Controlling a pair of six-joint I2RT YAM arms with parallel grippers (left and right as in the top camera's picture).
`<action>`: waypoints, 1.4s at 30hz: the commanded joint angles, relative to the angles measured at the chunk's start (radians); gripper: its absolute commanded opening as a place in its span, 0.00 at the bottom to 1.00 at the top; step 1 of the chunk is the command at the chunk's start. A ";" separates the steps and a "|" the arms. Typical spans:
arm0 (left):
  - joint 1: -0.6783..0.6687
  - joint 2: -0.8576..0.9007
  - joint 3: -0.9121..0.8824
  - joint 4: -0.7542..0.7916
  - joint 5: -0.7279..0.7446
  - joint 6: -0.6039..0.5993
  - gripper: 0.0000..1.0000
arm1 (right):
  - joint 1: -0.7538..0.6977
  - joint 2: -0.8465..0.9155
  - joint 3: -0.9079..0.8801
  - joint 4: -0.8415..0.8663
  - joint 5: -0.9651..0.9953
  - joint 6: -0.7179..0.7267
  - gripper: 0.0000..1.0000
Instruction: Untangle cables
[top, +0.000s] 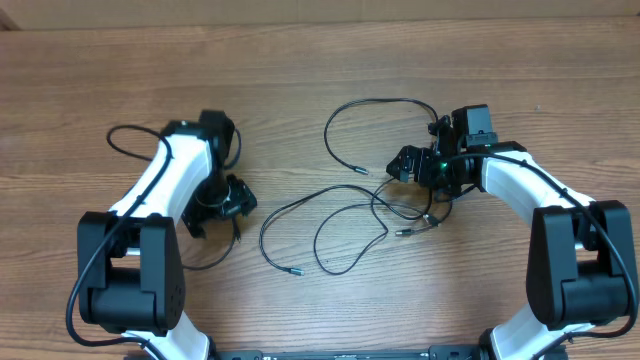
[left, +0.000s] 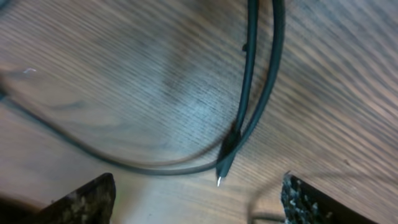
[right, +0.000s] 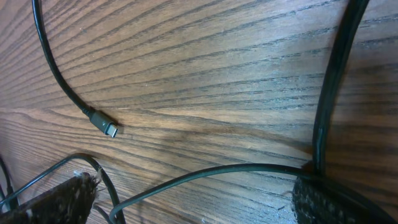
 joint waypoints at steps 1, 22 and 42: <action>-0.007 -0.011 -0.076 0.064 0.050 -0.013 0.79 | 0.002 0.006 -0.001 -0.004 0.018 0.001 1.00; -0.008 -0.011 -0.323 0.320 0.090 0.090 0.58 | 0.002 0.006 -0.001 -0.003 0.018 0.001 1.00; -0.006 -0.010 -0.339 0.358 0.027 0.092 0.36 | 0.002 0.006 -0.001 -0.003 0.018 0.001 1.00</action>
